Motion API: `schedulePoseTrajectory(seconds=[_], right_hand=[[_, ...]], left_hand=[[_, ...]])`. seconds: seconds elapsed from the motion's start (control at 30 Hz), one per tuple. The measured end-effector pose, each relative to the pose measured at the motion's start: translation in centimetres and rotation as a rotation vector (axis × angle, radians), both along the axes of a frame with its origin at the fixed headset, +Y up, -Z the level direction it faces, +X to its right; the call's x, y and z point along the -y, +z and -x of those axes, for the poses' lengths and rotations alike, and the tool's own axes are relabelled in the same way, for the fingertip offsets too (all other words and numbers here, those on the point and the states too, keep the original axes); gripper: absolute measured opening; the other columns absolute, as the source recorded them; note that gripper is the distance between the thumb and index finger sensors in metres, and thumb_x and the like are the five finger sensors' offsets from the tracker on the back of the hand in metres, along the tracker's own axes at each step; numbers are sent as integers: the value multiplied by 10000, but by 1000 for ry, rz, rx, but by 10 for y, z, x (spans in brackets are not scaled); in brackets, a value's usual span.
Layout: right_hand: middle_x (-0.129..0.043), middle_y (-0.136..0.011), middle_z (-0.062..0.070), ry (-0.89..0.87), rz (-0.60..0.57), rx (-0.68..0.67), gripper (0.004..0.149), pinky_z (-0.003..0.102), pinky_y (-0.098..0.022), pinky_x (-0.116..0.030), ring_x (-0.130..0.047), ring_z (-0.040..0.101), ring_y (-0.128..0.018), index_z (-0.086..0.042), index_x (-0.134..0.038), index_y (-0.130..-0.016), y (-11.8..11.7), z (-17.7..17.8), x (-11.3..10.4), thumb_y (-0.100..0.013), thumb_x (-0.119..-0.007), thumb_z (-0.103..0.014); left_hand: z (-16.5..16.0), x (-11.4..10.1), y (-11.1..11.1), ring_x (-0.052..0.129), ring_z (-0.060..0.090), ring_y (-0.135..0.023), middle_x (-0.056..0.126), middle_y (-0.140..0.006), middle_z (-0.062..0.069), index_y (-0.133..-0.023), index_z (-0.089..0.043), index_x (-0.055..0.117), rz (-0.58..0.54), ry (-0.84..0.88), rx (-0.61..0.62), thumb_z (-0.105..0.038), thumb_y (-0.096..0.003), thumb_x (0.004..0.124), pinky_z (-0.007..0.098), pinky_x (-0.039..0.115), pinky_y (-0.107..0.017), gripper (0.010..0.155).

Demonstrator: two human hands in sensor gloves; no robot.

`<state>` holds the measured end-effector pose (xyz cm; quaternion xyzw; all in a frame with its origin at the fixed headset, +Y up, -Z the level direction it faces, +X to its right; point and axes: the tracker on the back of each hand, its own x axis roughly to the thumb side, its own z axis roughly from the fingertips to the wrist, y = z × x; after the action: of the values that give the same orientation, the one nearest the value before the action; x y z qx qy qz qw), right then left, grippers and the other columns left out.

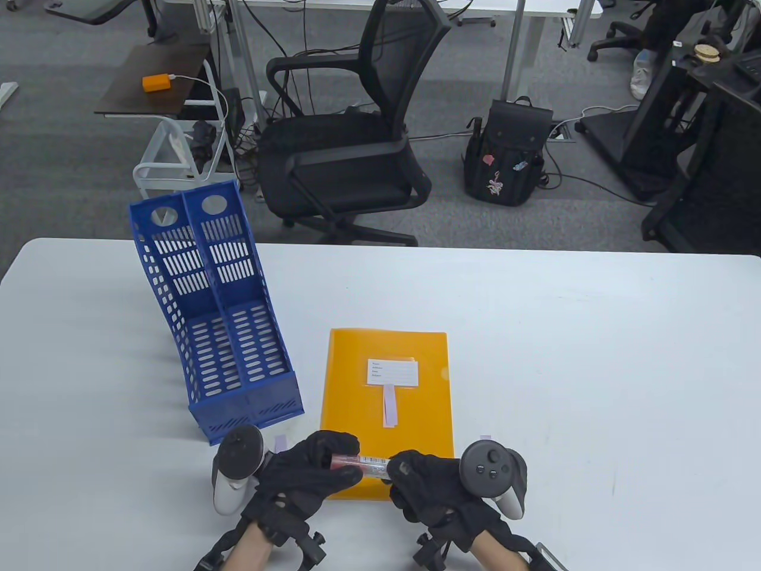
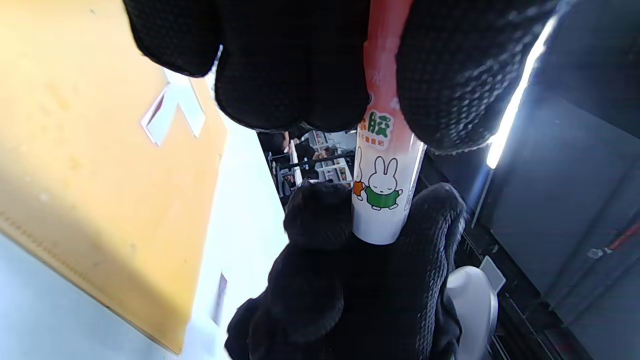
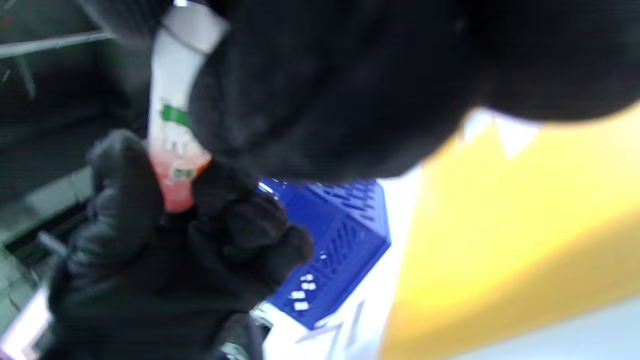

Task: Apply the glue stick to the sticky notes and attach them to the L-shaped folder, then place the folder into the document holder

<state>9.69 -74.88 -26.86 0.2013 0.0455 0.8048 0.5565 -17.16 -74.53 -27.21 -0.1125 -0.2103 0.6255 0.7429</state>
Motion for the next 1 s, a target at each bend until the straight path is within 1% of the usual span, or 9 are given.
schedulePoseTrajectory(seconds=[0.1,0.13,0.33,0.43,0.53,0.67,0.8,0.9,1.0], right_hand=[[-894,-710,168,-57,-4,-40,743,486,-232,-862,-1000,226,-241,-18,-657,-955,0,-1,-1,-418,-820,-505],[-858,-752,175,-29,-18,-57,699,483,-279,-859,-987,217,-296,-33,-656,-960,0,-1,-3,-428,-850,-443],[-1027,-275,115,-50,12,31,665,443,-115,-887,-1021,185,-44,50,-972,-557,0,-5,-1,-485,-595,-493],[-897,-725,209,-89,35,-43,765,513,-280,-850,-1006,261,-310,-15,-670,-975,-2,-6,1,-420,-820,-520],[-922,-685,203,7,-39,-39,628,491,-290,-865,-1008,230,-316,16,-794,-880,-1,-6,-4,-421,-859,-407],[-1017,-318,138,45,-17,23,654,457,-150,-883,-1027,196,-88,54,-964,-596,0,-4,0,-497,-572,-460],[-857,-756,207,15,-9,-77,725,516,-298,-842,-997,262,-331,-15,-660,-978,-1,-5,2,-447,-816,-484],[-935,-605,207,75,-59,-56,629,497,-275,-864,-1017,239,-296,90,-785,-853,0,-2,-4,-440,-806,-384],[-1003,-375,122,54,2,-41,648,454,-189,-887,-1040,187,-150,50,-925,-660,1,-2,1,-510,-548,-455]], left_hand=[[3,-1,-1,954,263,-673,960,-746,37,-871,-286,771,-9,-18,-28,-447,-397,967,556,727,-617,538],[3,0,-1,954,263,-673,960,-748,37,-871,-288,770,1,-6,-25,-447,-398,967,557,726,-617,537],[-1,2,-1,951,266,-675,956,-749,36,-876,-282,763,29,31,20,-449,-400,967,558,723,-618,544],[2,4,-3,950,266,-678,954,-753,35,-874,-289,762,40,17,1,-447,-395,970,560,723,-619,546],[2,5,-2,942,268,-685,946,-757,37,-877,-284,757,44,-5,19,-443,-399,970,561,715,-627,547],[-2,5,-2,933,271,-692,934,-765,36,-882,-287,744,41,3,25,-442,-402,965,563,708,-630,551],[1,6,-3,925,272,-703,925,-776,30,-884,-296,736,36,-11,17,-436,-401,965,566,703,-634,553],[-1,7,-2,922,271,-703,920,-774,32,-883,-295,731,37,-26,24,-438,-403,964,566,701,-637,552],[-3,7,-3,916,274,-710,915,-780,30,-886,-295,726,41,15,70,-438,-409,962,570,695,-639,551]])
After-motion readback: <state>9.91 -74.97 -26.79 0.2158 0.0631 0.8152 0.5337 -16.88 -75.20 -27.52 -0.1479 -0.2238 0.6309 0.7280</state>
